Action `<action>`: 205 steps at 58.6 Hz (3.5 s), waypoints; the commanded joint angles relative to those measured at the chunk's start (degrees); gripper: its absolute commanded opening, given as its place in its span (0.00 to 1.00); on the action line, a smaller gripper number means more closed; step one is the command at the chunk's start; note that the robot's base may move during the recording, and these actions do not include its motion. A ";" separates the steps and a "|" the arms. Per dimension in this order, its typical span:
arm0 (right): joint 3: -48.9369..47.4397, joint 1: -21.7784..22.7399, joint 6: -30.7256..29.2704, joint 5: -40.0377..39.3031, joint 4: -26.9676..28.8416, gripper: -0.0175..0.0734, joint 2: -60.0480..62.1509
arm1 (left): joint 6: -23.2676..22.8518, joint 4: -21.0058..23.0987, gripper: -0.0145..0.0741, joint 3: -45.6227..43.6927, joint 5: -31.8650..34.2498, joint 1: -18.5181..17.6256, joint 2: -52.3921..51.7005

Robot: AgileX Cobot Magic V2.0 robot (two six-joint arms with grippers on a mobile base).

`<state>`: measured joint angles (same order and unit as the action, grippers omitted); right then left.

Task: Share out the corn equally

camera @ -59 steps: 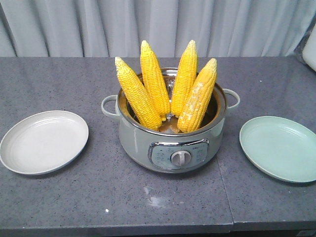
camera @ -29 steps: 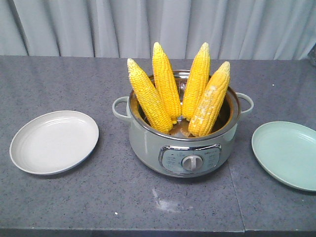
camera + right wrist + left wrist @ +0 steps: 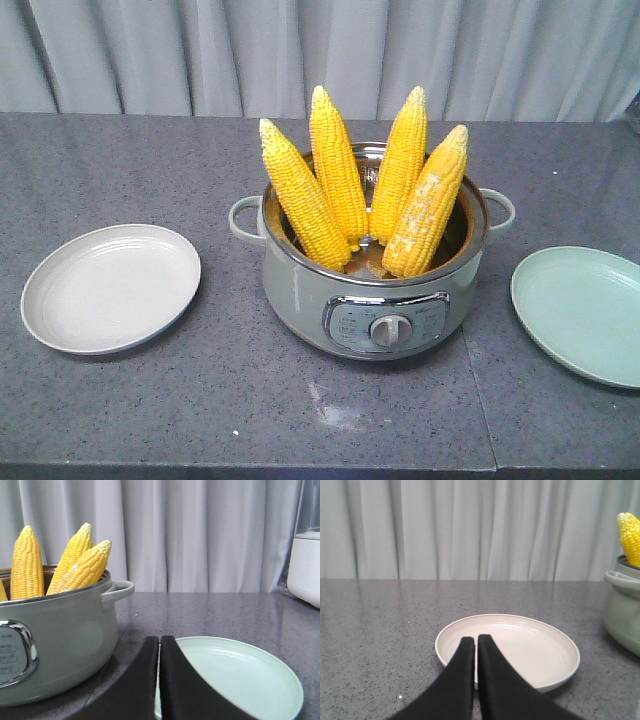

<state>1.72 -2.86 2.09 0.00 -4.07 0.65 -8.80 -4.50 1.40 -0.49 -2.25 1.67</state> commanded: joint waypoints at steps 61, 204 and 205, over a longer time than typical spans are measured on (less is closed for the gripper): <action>0.85 0.29 4.72 -8.75 2.01 0.19 0.32 | -8.11 2.95 0.16 -1.28 8.89 0.15 0.86; -85.90 -1.80 -22.60 35.10 35.70 0.80 -91.72 | -29.61 -22.32 0.75 -65.18 -22.92 -23.21 56.26; -85.90 -1.87 -22.60 35.10 35.70 0.80 -92.02 | -29.61 -22.32 0.75 -65.18 -23.06 -23.21 56.26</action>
<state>-82.01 -4.66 -19.79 37.84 30.09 -92.48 -38.28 -26.52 -61.67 -25.94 -25.17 58.68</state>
